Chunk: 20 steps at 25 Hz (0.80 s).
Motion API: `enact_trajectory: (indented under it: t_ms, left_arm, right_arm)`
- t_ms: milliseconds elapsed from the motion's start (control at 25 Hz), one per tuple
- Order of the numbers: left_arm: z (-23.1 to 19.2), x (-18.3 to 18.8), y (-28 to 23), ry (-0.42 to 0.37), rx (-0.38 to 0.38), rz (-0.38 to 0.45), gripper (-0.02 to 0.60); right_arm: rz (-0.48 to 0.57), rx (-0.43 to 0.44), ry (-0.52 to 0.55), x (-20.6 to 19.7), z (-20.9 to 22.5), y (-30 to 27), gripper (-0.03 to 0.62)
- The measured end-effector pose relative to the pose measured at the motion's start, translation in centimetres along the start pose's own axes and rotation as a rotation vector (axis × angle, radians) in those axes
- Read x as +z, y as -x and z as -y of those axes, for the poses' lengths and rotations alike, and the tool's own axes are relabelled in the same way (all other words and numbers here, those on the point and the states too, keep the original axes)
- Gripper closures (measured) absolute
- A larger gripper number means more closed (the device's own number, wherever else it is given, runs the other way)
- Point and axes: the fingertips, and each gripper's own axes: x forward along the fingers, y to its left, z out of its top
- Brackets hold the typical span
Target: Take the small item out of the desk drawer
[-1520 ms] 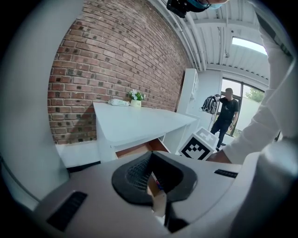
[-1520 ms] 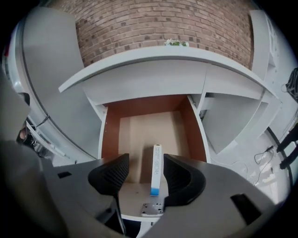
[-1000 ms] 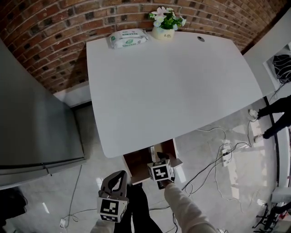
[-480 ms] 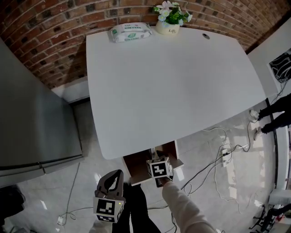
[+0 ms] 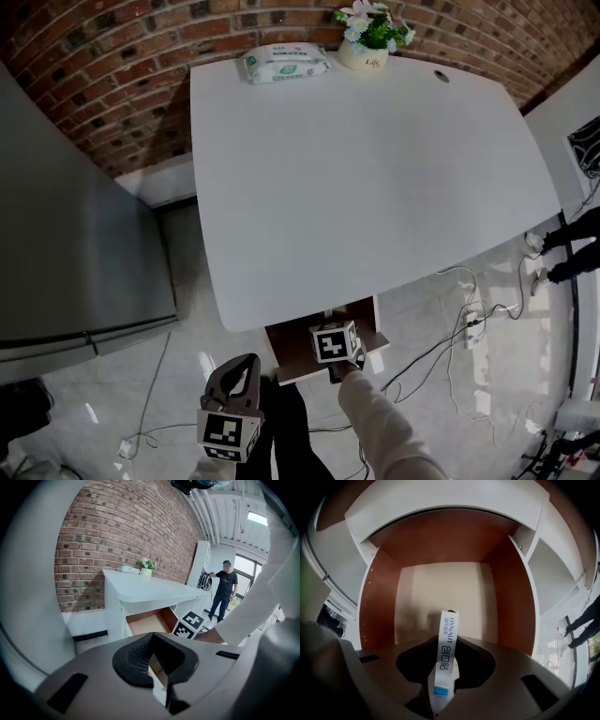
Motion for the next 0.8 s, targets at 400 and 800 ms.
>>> enact_trajectory:
  t_ms: [400, 800]
  left_arm:
    - [0.1, 0.4, 0.4, -0.011, -0.003, 0.013, 0.566]
    - [1.3, 2.0, 2.0, -0.046, -0.022, 0.045, 0.566]
  right_arm:
    - [0.05, 0.008, 0.002, 0.4, -0.5, 2.1, 0.499]
    - [0.178, 0.037, -0.11, 0.3, -0.9, 8.5, 0.499]
